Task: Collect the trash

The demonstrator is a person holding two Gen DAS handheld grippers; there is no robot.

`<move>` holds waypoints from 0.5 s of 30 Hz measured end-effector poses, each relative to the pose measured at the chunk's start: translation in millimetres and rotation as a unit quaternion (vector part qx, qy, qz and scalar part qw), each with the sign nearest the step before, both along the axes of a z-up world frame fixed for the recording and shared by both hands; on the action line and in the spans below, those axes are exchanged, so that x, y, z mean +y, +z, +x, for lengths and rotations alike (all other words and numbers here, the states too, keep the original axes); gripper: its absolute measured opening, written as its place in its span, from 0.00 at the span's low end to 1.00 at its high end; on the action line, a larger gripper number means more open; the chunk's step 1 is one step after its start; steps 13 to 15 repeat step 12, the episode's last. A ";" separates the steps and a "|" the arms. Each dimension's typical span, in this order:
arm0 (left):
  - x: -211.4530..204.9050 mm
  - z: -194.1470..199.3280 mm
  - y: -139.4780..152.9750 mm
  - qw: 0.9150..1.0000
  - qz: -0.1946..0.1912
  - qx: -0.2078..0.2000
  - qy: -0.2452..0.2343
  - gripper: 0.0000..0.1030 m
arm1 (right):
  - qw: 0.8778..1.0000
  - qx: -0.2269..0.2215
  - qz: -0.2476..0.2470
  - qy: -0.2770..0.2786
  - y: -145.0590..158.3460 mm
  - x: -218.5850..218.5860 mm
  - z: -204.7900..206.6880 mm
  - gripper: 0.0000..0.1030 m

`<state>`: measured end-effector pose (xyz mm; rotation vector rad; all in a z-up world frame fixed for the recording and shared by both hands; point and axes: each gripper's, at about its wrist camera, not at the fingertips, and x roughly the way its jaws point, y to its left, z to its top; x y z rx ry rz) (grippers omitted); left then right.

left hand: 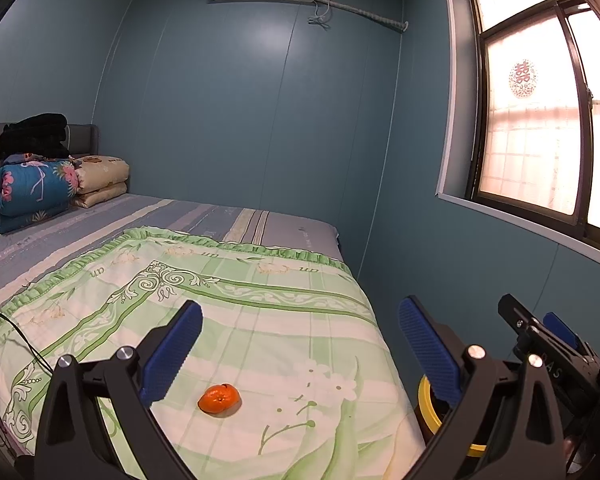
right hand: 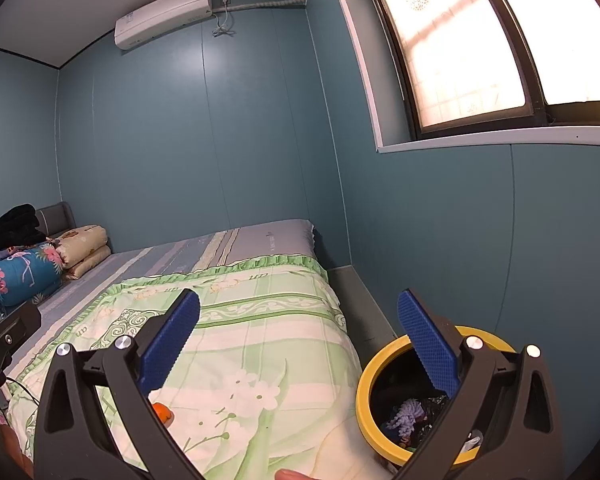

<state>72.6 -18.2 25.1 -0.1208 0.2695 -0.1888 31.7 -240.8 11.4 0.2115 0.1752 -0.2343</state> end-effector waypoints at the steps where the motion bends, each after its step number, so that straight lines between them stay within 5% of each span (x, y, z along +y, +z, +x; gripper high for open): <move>1: -0.2 0.1 0.0 1.000 0.001 0.000 0.000 0.92 | 1.000 0.001 0.000 0.001 -0.2 0.1 0.2 0.92; 15: -3.9 3.0 -2.8 1.000 0.003 0.009 -0.003 0.92 | 1.000 0.005 0.004 -0.001 -2.0 -3.2 2.2 0.92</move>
